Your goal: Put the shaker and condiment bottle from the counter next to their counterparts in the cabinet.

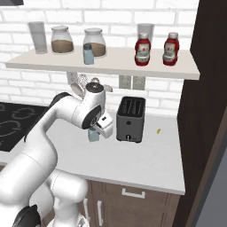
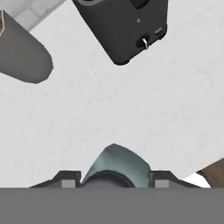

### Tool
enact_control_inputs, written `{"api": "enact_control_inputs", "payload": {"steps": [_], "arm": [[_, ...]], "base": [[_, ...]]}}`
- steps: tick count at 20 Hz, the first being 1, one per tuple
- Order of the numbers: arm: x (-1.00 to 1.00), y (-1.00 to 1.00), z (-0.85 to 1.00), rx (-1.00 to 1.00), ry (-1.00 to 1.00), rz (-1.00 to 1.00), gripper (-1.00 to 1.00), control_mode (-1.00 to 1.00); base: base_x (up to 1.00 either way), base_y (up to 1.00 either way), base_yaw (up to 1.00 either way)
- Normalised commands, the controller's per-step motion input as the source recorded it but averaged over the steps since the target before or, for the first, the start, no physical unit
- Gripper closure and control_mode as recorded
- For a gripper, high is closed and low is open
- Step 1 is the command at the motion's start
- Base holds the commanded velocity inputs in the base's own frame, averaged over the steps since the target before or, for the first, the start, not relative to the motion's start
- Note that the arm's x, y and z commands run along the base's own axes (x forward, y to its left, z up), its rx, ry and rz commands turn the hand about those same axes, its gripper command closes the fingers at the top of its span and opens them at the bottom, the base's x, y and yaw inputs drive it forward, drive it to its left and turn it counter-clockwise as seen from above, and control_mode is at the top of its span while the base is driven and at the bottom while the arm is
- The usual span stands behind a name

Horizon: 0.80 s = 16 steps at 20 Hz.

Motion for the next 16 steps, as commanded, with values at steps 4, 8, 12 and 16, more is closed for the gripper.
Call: {"api": "enact_control_inputs", "payload": {"steps": [4,8,12,16], "arm": [[0.0,0.0,0.65,0.0,-0.08,0.0,1.0,-1.0],[0.0,0.0,0.6,0.0,-0.1,0.0,1.0,-1.0],[0.0,0.0,0.63,0.0,-0.12,0.0,1.0,-1.0],[0.0,0.0,0.57,0.0,-0.12,0.0,1.0,-1.0]], "base": [[0.0,0.0,0.0],[0.0,0.0,0.0],[0.0,0.0,0.0],[0.0,0.0,0.0]]}}
